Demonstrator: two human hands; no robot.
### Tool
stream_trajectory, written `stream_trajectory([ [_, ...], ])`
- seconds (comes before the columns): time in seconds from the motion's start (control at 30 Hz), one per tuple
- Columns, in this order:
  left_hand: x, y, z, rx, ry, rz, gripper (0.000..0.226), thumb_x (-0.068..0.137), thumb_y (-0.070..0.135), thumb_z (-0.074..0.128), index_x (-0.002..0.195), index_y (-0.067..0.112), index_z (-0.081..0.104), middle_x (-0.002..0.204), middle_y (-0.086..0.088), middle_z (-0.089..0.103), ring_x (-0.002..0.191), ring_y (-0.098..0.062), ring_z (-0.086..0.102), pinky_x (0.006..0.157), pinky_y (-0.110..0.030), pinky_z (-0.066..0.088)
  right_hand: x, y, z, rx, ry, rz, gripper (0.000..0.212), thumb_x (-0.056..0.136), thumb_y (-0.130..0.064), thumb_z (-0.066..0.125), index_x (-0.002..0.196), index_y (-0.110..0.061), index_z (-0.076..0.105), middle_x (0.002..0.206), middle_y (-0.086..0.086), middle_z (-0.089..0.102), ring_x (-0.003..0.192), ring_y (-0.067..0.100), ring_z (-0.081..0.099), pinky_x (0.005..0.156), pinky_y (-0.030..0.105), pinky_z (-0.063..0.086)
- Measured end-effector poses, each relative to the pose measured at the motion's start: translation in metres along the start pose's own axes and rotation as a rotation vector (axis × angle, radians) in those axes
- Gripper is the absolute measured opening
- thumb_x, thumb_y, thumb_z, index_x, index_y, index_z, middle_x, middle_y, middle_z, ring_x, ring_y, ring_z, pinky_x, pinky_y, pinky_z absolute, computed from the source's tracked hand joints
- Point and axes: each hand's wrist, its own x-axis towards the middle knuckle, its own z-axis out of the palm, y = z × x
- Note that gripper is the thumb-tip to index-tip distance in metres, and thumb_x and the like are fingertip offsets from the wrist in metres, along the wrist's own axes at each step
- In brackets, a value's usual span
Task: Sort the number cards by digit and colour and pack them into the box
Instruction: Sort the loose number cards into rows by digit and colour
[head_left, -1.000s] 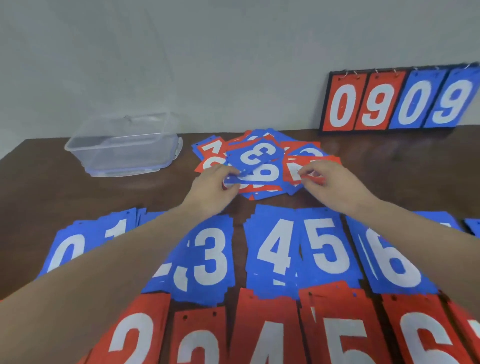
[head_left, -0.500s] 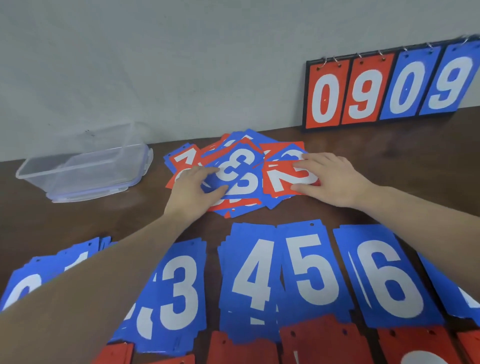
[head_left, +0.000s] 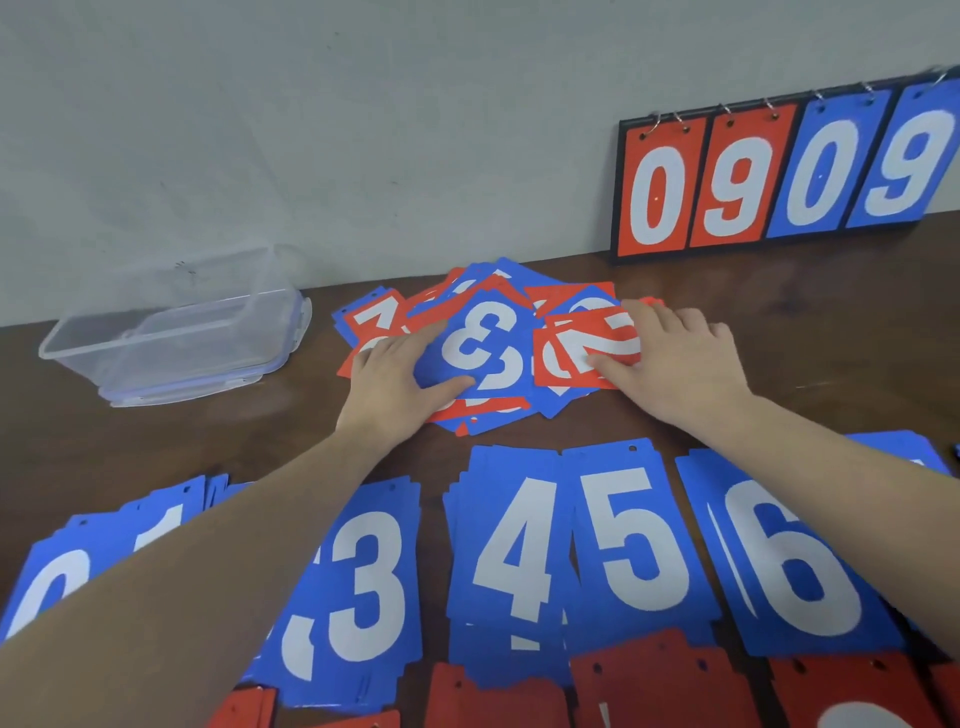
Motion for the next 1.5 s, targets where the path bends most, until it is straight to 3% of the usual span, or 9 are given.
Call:
stream_trajectory([
  [0.17,-0.004,0.002,-0.001,-0.083,0.061,0.036,0.077,0.081,0.061,0.070,0.148,0.035,0.042,0.145,0.007,0.050,0.137,-0.017,0.042,0.117,-0.043,0.023,0.004,-0.001,0.004,0.110,-0.048,0.019,0.081,0.090,-0.077,0.041,0.156,-0.030,0.026,0.162,0.003,0.033,0.149,0.028,0.031,0.119,0.050,0.025],
  [0.4,-0.013,0.013,-0.010,-0.196,0.066,0.008,0.063,0.090,0.034,0.074,0.146,0.034,0.044,0.141,0.005,0.051,0.129,-0.016,0.047,0.112,-0.041,0.040,-0.009,0.000,-0.009,0.308,-0.045,-0.035,0.067,0.094,-0.060,0.057,0.152,-0.036,0.033,0.152,-0.003,0.048,0.139,0.022,0.045,0.121,0.051,0.024],
  [0.5,-0.018,0.018,-0.015,-0.345,0.084,-0.057,0.057,0.096,0.017,0.067,0.145,0.034,0.043,0.129,0.016,0.053,0.108,0.001,0.053,0.084,-0.008,0.049,-0.014,0.004,-0.015,0.478,-0.072,-0.015,0.072,0.091,-0.052,0.067,0.152,-0.038,0.032,0.150,-0.004,0.050,0.133,0.022,0.052,0.114,0.050,0.041],
  [0.57,-0.018,0.022,-0.017,-0.470,0.136,-0.150,0.054,0.097,0.013,0.066,0.140,0.037,0.043,0.109,0.024,0.052,0.093,0.006,0.054,0.065,0.000,0.044,-0.017,0.008,-0.021,0.601,-0.071,-0.015,0.076,0.089,-0.046,0.073,0.153,-0.034,0.034,0.148,-0.004,0.051,0.130,0.020,0.055,0.104,0.042,0.051],
  [0.73,-0.015,0.027,-0.028,-1.030,0.261,-0.459,0.025,0.090,0.010,0.073,0.112,0.018,0.063,0.105,0.001,0.075,0.093,-0.018,0.074,0.086,-0.044,0.061,-0.024,0.010,-0.037,0.839,-0.058,0.073,0.059,0.091,-0.036,0.073,0.142,-0.032,0.043,0.136,-0.006,0.055,0.121,0.017,0.058,0.090,0.032,0.053],
  [0.93,-0.043,0.032,-0.051,-1.226,0.150,-0.391,0.009,0.099,0.013,0.060,0.104,0.013,0.068,0.106,-0.008,0.076,0.091,-0.022,0.074,0.072,-0.033,0.059,-0.040,0.000,-0.045,1.066,-0.216,0.070,0.049,0.090,-0.036,0.075,0.124,-0.042,0.039,0.137,-0.005,0.048,0.111,0.015,0.060,0.069,0.020,0.051],
  [1.13,-0.085,0.025,-0.071,-1.183,0.059,-0.388,0.009,0.100,0.023,0.061,0.106,0.023,0.068,0.110,-0.004,0.076,0.088,-0.022,0.074,0.053,-0.028,0.055,-0.064,-0.022,-0.045,1.081,-0.394,-0.056,0.069,0.086,-0.032,0.079,0.130,-0.069,0.041,0.141,-0.011,0.041,0.119,0.015,0.055,0.079,0.029,0.057],
  [1.33,-0.119,0.018,-0.087,-1.165,0.035,-0.338,0.014,0.100,0.020,0.060,0.111,0.021,0.069,0.111,-0.003,0.075,0.090,-0.024,0.075,0.055,-0.027,0.060,-0.082,-0.061,-0.048,1.222,-0.443,-0.016,0.054,0.086,-0.010,0.078,0.125,-0.044,0.065,0.124,-0.010,0.055,0.109,0.015,0.063,0.092,0.038,0.060],
  [1.5,-0.150,-0.002,-0.104,-1.150,0.041,-0.335,0.017,0.100,0.021,0.061,0.114,0.017,0.069,0.110,-0.004,0.075,0.091,-0.021,0.074,0.056,-0.028,0.060,-0.094,-0.097,-0.048,1.387,-0.631,-0.061,0.059,0.070,-0.024,0.085,0.125,-0.033,0.068,0.129,-0.002,0.065,0.110,0.016,0.070,0.098,0.041,0.056],
])
